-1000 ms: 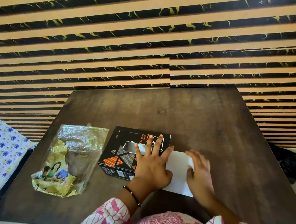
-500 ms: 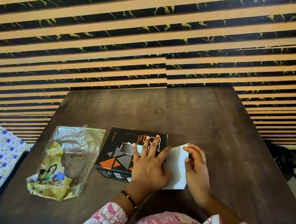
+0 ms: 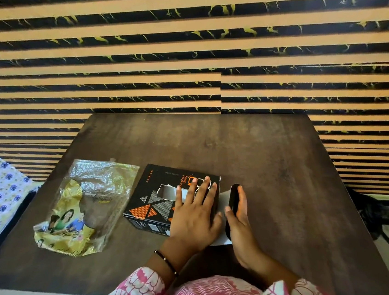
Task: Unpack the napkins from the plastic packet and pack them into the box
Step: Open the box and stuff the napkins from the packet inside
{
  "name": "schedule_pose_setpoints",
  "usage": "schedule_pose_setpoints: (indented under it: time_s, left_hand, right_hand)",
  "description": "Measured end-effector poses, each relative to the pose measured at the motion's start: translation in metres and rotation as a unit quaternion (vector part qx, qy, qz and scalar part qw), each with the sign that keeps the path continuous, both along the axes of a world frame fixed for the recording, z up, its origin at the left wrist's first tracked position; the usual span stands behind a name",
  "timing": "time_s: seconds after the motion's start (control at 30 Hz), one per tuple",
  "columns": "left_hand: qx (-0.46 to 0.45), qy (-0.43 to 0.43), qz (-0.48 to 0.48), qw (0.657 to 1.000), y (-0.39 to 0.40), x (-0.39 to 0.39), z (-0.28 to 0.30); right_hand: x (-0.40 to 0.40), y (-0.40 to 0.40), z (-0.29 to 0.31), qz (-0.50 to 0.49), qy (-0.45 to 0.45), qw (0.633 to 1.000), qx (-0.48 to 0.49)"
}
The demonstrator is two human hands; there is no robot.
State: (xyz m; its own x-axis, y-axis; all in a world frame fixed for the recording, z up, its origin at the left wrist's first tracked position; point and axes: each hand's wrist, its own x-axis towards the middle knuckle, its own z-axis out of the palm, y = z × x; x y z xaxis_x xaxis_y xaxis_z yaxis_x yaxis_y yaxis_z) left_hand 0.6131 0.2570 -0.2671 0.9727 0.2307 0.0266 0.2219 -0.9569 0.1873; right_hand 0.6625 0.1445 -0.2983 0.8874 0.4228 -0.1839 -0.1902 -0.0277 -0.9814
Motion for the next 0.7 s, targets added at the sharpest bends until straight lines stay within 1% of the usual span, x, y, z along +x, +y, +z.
schedule_pose_setpoints:
  time_s: [0.1, 0.27, 0.37, 0.5, 0.6, 0.7]
  left_hand:
    - [-0.020, -0.011, 0.017, 1.000, -0.002, 0.001, -0.001]
    - [-0.045, -0.023, 0.019, 0.999, -0.002, 0.001, 0.000]
    - [-0.048, -0.020, 0.016, 0.999, -0.003, 0.002, 0.002]
    - [-0.042, -0.021, 0.012, 0.999, -0.005, 0.003, 0.003]
    - [-0.056, -0.023, 0.008, 0.998, -0.005, 0.003, 0.004]
    - [-0.060, -0.017, 0.003, 0.998, -0.005, 0.004, 0.005]
  right_hand:
    - [-0.003, 0.013, -0.002, -0.010, 0.040, 0.999, 0.016]
    - [-0.004, 0.027, 0.004, -0.007, 0.066, 0.997, 0.038]
    - [-0.009, 0.029, 0.009, 0.000, 0.054, 0.997, 0.046]
    - [-0.010, 0.027, 0.014, 0.015, 0.108, 0.992, 0.065]
    - [-0.012, 0.027, 0.008, 0.020, 0.141, 0.987, 0.073]
    - [-0.019, 0.027, 0.008, 0.032, 0.142, 0.987, 0.067]
